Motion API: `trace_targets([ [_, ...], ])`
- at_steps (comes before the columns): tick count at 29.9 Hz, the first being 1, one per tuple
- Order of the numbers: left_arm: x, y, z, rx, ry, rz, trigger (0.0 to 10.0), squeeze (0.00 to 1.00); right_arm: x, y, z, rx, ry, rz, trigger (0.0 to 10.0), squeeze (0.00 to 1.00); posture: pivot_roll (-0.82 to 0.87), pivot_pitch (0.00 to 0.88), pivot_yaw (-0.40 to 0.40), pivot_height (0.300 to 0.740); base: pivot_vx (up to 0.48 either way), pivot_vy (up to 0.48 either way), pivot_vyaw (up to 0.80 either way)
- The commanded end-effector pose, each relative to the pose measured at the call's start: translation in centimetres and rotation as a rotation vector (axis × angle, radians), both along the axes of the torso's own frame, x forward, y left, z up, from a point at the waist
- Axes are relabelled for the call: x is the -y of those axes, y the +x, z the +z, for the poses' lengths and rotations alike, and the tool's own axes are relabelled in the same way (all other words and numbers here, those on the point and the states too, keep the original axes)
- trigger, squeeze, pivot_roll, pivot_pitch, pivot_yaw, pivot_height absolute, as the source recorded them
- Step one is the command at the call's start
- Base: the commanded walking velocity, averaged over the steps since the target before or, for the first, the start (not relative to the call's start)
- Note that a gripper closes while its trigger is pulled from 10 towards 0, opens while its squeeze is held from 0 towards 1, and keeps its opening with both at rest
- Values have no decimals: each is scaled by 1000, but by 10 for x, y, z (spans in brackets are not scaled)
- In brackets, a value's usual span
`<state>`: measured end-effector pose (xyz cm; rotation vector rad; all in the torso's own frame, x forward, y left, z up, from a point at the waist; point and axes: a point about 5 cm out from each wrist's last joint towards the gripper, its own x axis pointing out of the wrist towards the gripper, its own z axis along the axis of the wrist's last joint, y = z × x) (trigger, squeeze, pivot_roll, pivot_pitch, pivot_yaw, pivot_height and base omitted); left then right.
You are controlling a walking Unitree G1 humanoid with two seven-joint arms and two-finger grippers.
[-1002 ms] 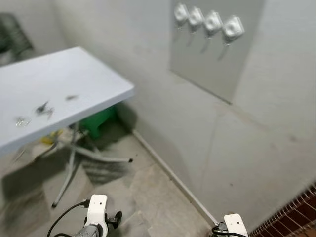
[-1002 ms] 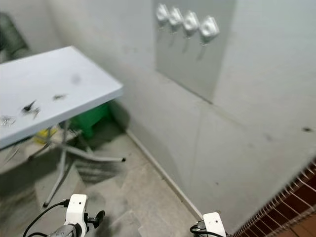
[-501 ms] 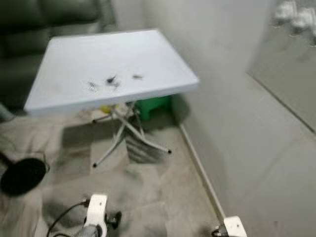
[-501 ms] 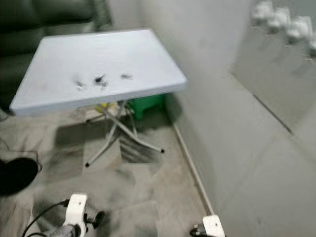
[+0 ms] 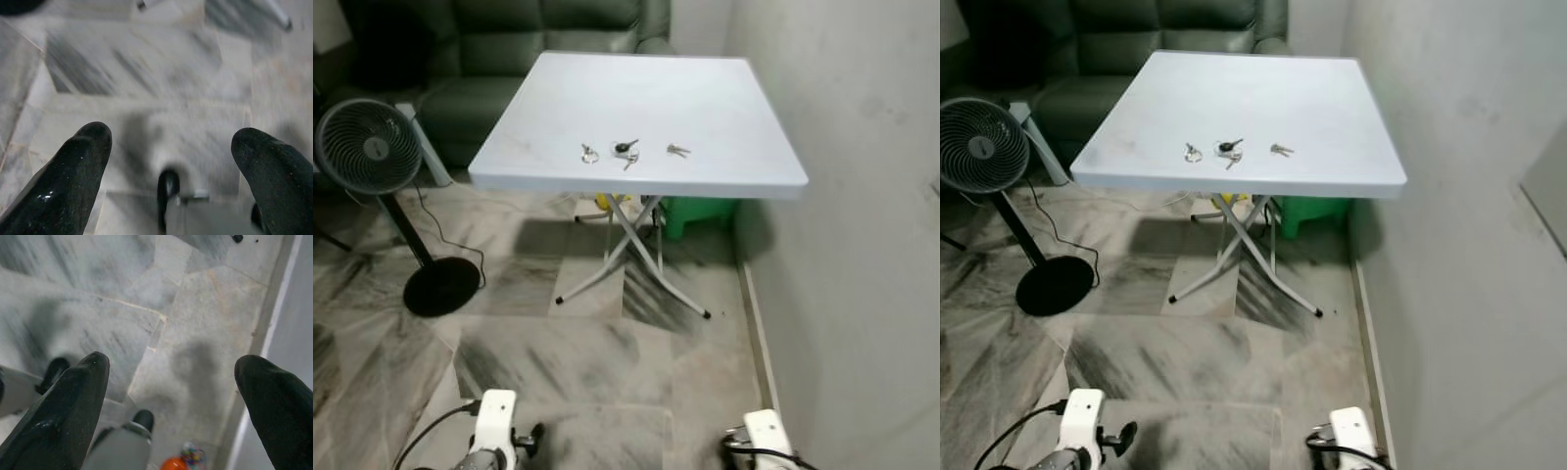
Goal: Hang keys on a hook
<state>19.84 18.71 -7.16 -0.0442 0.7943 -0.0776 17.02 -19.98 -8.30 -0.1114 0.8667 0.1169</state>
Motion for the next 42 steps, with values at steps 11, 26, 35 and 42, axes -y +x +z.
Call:
trace_targets([
  [11,5,15,10,88,-6,-17,10000,0,2,5,4,48,41,-52,10000,976,23,0,14,740,0,0,0],
  [26,1,41,53,493,-25,-27,10000,0,-14,45,51,518,159,7,10000,1000,12,0,25,740,0,0,0],
  [35,-2,38,90,684,-138,14,10000,0,-18,46,81,718,248,-13,10000,1000,14,0,33,740,0,0,0],
  [42,3,45,119,759,-175,-5,10000,0,-25,60,110,810,242,-26,10000,0,16,0,32,740,0,0,0],
])
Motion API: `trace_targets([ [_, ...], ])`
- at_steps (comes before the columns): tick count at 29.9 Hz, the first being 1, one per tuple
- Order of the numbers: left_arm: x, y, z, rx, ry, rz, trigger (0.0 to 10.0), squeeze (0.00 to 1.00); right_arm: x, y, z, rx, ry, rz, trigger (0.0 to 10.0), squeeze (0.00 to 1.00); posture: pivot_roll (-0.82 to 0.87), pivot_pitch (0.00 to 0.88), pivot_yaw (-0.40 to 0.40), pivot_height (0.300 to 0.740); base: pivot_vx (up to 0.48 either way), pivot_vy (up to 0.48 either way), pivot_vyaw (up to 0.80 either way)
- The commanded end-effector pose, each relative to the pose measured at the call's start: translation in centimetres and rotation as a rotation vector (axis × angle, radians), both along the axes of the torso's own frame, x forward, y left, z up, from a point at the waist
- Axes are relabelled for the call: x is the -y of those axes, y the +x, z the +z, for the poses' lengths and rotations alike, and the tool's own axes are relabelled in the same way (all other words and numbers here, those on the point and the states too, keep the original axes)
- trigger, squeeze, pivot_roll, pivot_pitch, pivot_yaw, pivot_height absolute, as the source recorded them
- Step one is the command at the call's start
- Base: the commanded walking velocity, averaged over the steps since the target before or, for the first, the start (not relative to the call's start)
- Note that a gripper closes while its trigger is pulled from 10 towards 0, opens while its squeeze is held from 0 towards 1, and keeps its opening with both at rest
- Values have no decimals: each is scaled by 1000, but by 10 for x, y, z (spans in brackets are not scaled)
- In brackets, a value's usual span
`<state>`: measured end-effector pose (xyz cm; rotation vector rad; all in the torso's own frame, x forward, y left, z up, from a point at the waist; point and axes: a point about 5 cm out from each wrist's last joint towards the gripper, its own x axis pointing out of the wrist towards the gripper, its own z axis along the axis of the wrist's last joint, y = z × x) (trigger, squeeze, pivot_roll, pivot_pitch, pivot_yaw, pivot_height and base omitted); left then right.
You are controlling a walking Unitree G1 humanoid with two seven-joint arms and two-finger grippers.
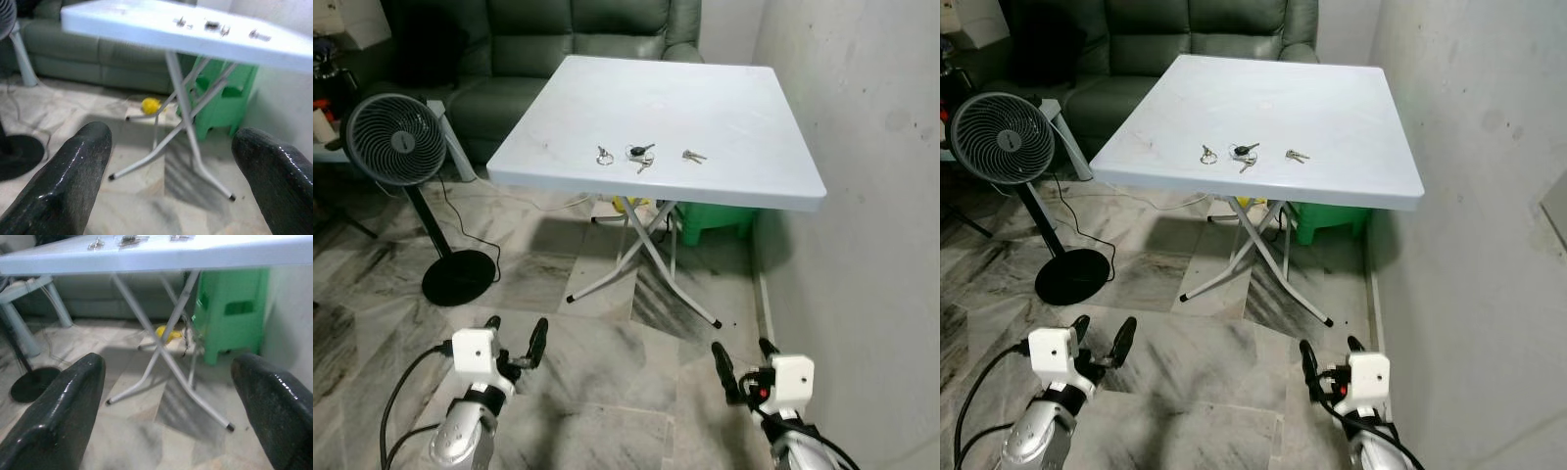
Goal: Hang keys on a hook
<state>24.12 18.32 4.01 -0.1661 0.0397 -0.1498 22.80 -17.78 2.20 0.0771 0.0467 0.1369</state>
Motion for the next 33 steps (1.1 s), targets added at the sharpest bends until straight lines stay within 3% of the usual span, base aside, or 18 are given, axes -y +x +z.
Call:
trace_targets([
  [1,-1,3,11,21,-4,-7,10000,0,-4,4,8,10,-3,1,10000,0,16,0,32,740,0,0,0],
  [5,2,10,30,68,4,-25,10000,0,-14,14,35,87,10,48,10000,0,19,0,32,740,0,0,0],
  [7,1,12,33,69,12,-25,10000,0,-15,15,38,93,13,51,10000,0,23,0,27,740,0,0,0],
  [17,-6,26,47,97,21,-11,10000,0,-10,21,41,81,-14,47,10000,0,24,0,27,740,163,0,0],
  [33,9,30,50,90,41,-72,10000,0,-9,21,43,61,-33,47,10000,0,12,0,37,740,285,0,0],
])
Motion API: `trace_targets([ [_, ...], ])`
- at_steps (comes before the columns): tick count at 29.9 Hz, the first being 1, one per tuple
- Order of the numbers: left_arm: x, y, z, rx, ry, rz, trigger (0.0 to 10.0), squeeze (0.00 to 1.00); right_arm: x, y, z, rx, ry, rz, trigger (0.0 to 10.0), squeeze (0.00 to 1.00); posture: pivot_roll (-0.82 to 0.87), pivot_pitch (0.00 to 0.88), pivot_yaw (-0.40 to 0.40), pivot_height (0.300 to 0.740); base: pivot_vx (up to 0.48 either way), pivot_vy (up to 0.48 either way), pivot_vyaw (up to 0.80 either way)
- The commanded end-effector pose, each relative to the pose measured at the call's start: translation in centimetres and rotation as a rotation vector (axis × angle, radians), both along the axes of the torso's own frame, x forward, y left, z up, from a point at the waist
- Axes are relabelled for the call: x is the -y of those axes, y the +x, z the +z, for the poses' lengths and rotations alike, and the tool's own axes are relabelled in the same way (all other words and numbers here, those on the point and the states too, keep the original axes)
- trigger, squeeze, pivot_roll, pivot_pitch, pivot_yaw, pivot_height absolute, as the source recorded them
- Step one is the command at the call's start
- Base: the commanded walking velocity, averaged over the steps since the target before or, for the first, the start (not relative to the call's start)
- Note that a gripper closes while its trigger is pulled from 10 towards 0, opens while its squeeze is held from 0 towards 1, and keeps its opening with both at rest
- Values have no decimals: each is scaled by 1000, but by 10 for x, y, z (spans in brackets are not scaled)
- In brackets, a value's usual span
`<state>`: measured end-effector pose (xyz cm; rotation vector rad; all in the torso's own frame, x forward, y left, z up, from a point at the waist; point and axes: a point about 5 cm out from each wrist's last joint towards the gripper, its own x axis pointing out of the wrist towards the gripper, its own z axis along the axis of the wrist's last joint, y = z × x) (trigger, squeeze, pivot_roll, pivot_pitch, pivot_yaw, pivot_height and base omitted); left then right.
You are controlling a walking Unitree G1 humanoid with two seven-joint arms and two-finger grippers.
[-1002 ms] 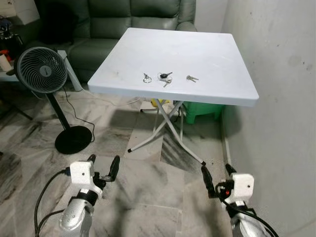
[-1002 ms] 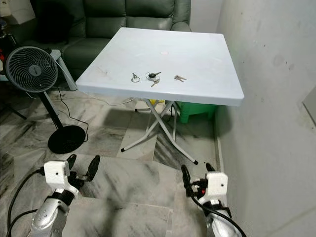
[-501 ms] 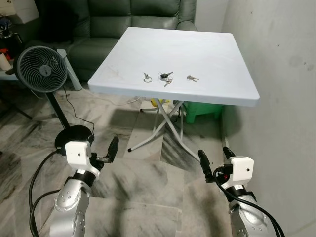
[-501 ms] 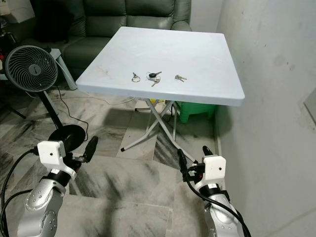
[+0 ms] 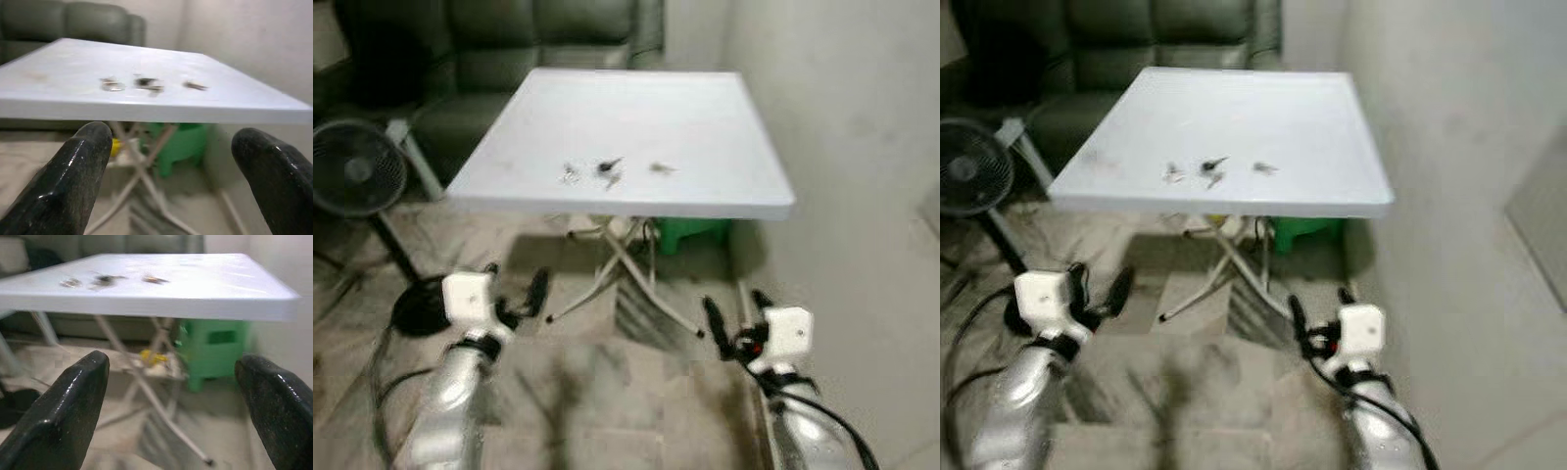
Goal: Hang keys on a hook
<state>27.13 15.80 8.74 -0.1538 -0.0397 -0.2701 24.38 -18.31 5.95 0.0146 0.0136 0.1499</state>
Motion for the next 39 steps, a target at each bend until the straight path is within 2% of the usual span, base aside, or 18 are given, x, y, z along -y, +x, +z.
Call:
trace_targets([
  [1,-15,1,3,4,39,36,10000,0,-14,6,5,22,24,35,10000,0,10,0,39,740,289,0,0],
  [15,-10,1,4,1,30,11,10000,0,-16,5,5,15,17,37,10000,0,10,0,43,740,287,0,0],
  [39,-6,0,3,-3,31,16,10000,0,-15,4,6,12,11,52,10000,0,10,0,32,740,0,435,0],
])
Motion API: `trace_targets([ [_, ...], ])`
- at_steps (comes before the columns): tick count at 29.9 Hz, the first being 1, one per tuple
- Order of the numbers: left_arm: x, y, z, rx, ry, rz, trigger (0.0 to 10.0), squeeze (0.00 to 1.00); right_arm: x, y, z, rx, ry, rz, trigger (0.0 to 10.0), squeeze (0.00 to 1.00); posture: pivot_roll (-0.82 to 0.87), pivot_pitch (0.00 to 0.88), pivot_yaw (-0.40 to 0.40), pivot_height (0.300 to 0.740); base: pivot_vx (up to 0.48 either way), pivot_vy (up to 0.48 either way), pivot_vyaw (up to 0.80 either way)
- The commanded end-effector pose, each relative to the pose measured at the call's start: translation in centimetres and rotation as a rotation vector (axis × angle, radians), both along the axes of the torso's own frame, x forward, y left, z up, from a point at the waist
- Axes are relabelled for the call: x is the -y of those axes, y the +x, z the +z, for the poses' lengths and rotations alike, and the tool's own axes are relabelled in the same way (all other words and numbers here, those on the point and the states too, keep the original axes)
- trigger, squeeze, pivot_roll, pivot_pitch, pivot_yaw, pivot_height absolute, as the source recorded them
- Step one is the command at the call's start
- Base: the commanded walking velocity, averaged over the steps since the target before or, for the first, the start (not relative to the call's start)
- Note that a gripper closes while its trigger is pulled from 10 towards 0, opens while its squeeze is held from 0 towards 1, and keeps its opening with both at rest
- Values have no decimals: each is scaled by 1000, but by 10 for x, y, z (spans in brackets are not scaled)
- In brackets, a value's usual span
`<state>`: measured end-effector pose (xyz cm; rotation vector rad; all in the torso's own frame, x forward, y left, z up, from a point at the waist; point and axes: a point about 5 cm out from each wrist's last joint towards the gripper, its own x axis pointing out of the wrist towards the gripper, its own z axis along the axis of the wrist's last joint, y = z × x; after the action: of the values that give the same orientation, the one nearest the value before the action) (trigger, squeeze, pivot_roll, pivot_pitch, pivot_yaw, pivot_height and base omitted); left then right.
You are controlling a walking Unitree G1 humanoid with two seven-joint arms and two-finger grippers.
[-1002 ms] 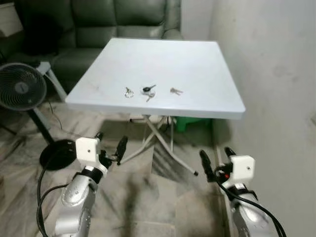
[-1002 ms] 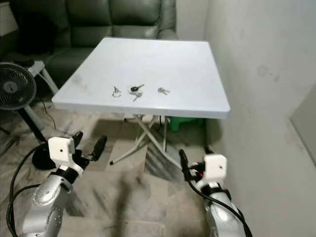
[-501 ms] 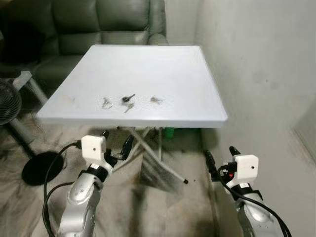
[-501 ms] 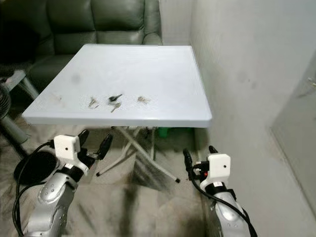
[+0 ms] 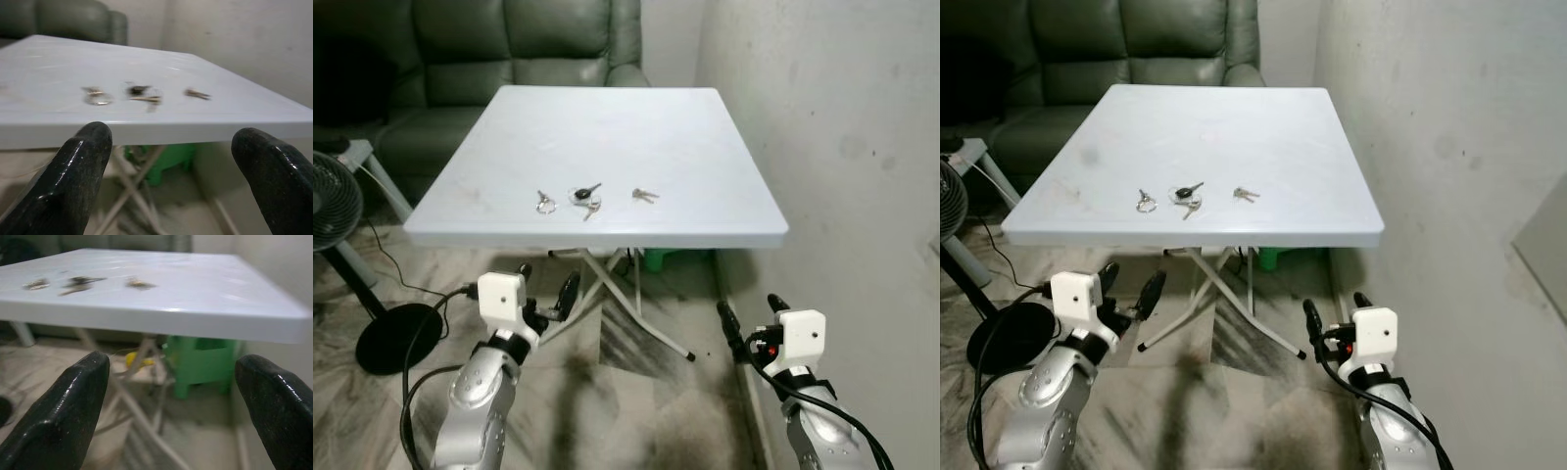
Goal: Hang keys on a hook
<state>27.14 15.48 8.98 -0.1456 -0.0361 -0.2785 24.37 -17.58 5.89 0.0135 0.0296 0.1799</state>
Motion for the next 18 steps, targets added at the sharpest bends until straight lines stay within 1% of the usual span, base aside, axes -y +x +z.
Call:
trace_targets([
  [1,-9,-1,1,-3,18,25,10000,0,-8,4,7,27,14,22,10000,0,9,0,31,740,0,424,0],
  [8,-8,-1,1,-7,10,27,10000,0,-8,3,7,24,14,25,10000,0,9,0,29,740,0,424,0],
  [18,-8,-2,0,-9,21,28,10000,0,-8,2,8,22,16,29,10000,0,10,0,29,740,0,416,0],
])
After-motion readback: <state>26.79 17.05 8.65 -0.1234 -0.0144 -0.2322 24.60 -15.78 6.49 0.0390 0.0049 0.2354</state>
